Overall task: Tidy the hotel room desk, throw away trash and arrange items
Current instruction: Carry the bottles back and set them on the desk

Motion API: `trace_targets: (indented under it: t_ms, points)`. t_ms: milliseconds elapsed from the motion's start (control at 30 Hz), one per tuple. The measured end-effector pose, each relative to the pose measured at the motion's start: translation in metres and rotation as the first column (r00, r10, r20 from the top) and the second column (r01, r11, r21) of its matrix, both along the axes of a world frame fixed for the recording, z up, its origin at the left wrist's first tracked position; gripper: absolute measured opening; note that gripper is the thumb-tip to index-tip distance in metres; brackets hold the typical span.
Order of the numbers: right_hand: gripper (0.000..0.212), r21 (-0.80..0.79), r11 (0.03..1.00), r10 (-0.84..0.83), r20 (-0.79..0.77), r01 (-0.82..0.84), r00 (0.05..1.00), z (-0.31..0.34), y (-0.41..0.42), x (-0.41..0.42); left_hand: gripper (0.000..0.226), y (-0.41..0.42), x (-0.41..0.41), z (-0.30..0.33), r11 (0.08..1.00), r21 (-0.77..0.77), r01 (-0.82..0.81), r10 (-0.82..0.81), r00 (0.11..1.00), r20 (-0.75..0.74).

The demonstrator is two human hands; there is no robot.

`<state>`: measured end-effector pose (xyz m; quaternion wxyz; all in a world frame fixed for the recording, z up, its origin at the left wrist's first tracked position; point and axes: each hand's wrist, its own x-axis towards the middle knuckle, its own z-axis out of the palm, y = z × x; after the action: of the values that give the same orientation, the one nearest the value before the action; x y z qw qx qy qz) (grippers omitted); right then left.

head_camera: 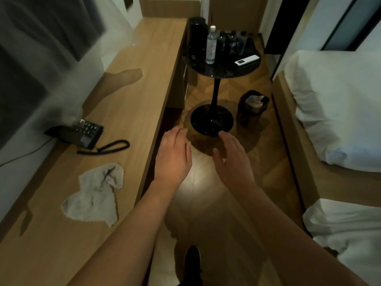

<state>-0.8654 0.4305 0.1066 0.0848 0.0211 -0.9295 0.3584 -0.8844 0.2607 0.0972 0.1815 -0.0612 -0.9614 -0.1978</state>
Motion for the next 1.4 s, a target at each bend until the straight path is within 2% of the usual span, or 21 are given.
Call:
trace_targets:
  t_ms: [133,267,533,700,1133,1233,1400]
  points:
    - [0.052,-0.001,0.999,-0.033,-0.012,0.033,0.999,0.006,0.014,-0.070,0.042,0.018,-0.080,0.006,0.999,0.035,0.005,-0.006,1.000,0.031]
    - [0.050,-0.019,0.999,-0.042,-0.002,0.042,0.999,-0.001,0.035,-0.140,0.040,0.041,-0.150,-0.002,0.999,0.013,0.032,-0.032,0.999,-0.003]
    - [0.051,-0.029,1.000,0.005,-0.049,-0.006,0.999,-0.010,0.085,-0.294,0.039,0.088,-0.293,-0.015,0.999,0.028,0.021,-0.020,1.000,-0.015]
    - [0.050,-0.042,0.999,0.026,-0.003,-0.026,1.000,-0.011,0.106,-0.377,0.040,0.109,-0.373,-0.015,0.998,0.057,-0.039,0.035,0.998,0.060]
    - [0.052,-0.002,0.997,-0.075,0.129,0.076,0.989,-0.031,0.135,-0.604,0.041,0.126,-0.606,-0.045,0.992,0.128,-0.018,0.002,0.991,0.131]
    - [0.051,-0.039,0.993,-0.107,0.134,0.113,0.985,-0.030,0.143,-0.655,0.044,0.131,-0.659,-0.044,0.992,0.123,-0.023,0.004,0.988,0.154]
    - [0.050,-0.107,0.986,-0.112,0.151,0.129,0.982,-0.034,0.165,-0.734,0.047,0.150,-0.736,-0.039,0.967,0.239,-0.089,0.040,0.979,0.202]
